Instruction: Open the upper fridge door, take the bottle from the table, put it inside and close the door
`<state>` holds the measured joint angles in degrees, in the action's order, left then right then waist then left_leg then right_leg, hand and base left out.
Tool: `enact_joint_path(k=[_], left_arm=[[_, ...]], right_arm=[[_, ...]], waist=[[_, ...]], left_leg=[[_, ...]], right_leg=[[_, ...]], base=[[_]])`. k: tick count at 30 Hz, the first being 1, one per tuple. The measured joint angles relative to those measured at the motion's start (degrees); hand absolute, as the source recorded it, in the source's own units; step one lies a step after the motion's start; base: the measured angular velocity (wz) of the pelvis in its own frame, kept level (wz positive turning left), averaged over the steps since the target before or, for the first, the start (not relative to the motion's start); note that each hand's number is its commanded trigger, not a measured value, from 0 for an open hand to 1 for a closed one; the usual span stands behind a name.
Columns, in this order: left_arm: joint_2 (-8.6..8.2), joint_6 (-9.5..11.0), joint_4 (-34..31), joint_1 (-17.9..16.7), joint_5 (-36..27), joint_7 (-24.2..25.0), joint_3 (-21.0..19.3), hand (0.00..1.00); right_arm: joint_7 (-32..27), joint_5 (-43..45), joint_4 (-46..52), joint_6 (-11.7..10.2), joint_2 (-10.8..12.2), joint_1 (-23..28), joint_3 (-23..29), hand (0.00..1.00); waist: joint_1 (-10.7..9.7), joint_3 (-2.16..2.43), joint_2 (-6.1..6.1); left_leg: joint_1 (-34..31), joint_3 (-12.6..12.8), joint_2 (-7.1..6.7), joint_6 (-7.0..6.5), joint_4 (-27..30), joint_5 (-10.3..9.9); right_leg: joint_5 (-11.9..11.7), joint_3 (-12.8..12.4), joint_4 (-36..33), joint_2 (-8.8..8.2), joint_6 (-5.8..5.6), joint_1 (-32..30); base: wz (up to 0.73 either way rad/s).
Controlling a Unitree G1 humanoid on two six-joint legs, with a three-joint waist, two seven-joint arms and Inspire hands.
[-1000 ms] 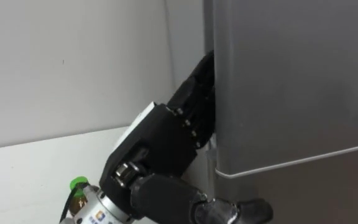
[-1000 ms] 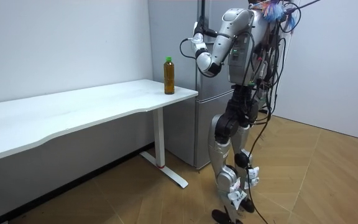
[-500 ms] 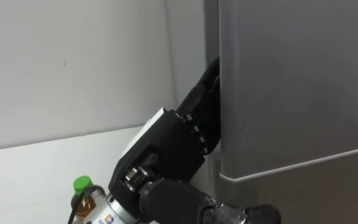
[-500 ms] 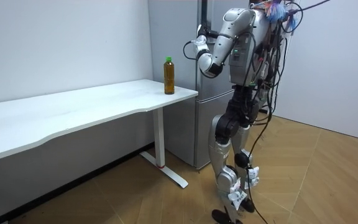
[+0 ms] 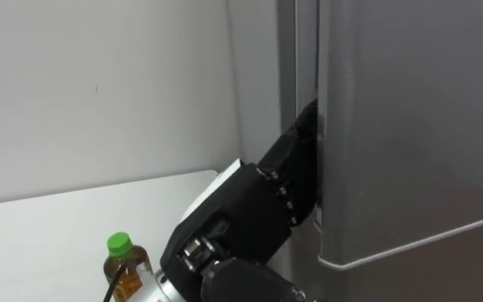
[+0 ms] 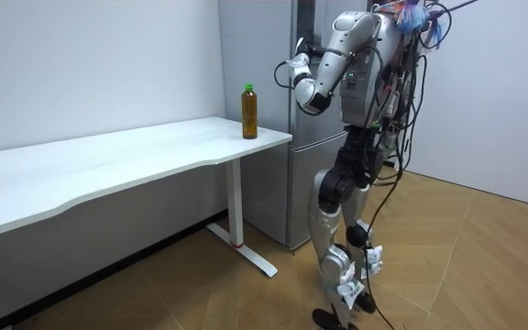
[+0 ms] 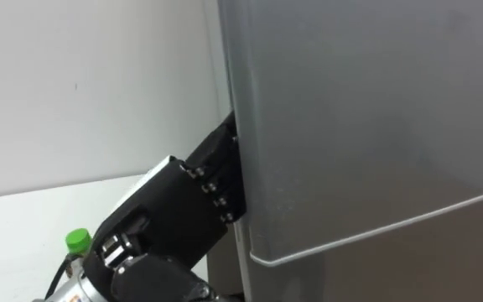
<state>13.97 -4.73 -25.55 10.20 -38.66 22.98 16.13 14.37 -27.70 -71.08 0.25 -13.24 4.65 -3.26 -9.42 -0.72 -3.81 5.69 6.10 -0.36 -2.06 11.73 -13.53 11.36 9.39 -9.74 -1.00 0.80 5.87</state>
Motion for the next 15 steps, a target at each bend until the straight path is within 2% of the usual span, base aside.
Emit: enact_joint_path(k=[1,2,3,7,10,15], left_arm=[[0.01,0.01,0.0,0.0,0.0,0.18,0.0,0.68],[0.02,0.01,0.0,0.0,0.0,0.19,0.05,0.9],[0.03,0.01,0.0,0.0,0.0,0.19,0.21,1.0],[0.04,0.04,0.86,0.0,0.0,-0.53,-0.64,1.0],[0.25,0.03,1.0,0.0,-0.15,-0.15,-0.06,1.0],[0.26,0.06,0.91,0.02,-0.94,0.23,1.15,1.0]], right_arm=[[0.0,-0.01,0.0,-0.11,0.0,0.04,0.0,0.0],[0.0,-0.01,0.0,-0.12,0.0,0.03,-0.01,0.0],[0.0,-0.01,0.0,-0.14,0.0,0.01,-0.02,0.0],[-0.03,-0.02,0.0,-0.14,0.01,0.05,-0.15,0.0],[-0.32,-0.09,0.0,-0.14,0.01,-0.02,-0.56,0.0],[-1.12,-0.44,-0.18,-0.14,0.01,-0.16,-0.66,0.0]], waist=[[0.01,0.01,0.02],[0.01,0.0,0.03],[0.01,-0.01,0.07],[0.09,0.0,0.41],[0.08,0.12,0.78],[-0.12,0.27,0.72]], left_leg=[[-0.01,0.01,0.0,0.0,-0.02,0.0],[-0.01,0.01,0.0,0.0,-0.03,0.0],[-0.03,0.03,0.0,0.0,-0.06,0.0],[-0.08,0.04,-0.01,0.0,-0.09,0.0],[-0.18,0.04,-0.04,0.01,-0.08,-0.01],[-0.2,0.03,-0.14,0.01,-0.05,-0.01]], right_leg=[[0.0,0.0,0.04,0.0,0.0,0.0],[0.0,0.0,0.06,0.0,0.0,0.0],[0.0,-0.01,0.11,-0.01,0.0,0.0],[0.0,0.0,0.19,0.0,0.0,-0.03],[0.0,0.06,0.3,0.01,0.0,-0.02],[-0.01,0.09,0.31,-0.01,-0.02,0.03]], base=[[0.0],[0.0],[0.0],[0.0],[0.0],[0.0]])
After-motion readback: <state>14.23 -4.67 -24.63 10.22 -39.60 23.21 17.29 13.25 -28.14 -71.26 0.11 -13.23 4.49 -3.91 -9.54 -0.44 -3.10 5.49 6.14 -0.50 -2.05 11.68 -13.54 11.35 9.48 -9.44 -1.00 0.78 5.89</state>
